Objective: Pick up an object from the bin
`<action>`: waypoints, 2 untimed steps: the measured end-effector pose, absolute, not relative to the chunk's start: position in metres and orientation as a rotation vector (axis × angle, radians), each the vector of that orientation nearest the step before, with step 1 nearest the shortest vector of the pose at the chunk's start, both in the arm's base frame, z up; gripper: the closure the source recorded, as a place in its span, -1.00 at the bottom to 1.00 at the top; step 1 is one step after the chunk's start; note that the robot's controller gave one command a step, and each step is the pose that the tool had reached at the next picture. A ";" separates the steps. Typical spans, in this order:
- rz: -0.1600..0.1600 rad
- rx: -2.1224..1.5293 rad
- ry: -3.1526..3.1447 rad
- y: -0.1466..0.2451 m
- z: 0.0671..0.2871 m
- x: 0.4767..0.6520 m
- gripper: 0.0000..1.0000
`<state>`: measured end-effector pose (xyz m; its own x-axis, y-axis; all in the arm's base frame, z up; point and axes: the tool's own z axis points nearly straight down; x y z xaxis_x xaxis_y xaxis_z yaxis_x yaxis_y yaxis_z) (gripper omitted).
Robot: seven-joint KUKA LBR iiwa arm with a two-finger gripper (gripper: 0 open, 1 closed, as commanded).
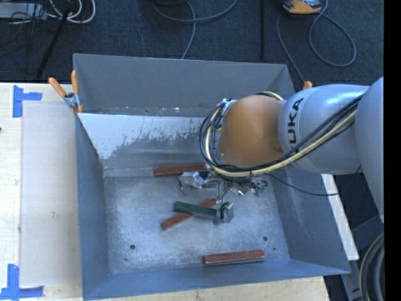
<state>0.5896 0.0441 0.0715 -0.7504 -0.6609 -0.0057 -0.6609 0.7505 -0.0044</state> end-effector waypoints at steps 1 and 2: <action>0.002 -1.107 2.936 0.047 0.070 0.588 1.00; -0.004 -1.042 2.953 0.038 0.175 0.607 1.00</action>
Offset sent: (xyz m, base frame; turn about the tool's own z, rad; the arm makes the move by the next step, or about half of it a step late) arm 0.0000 0.0000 0.0000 0.0000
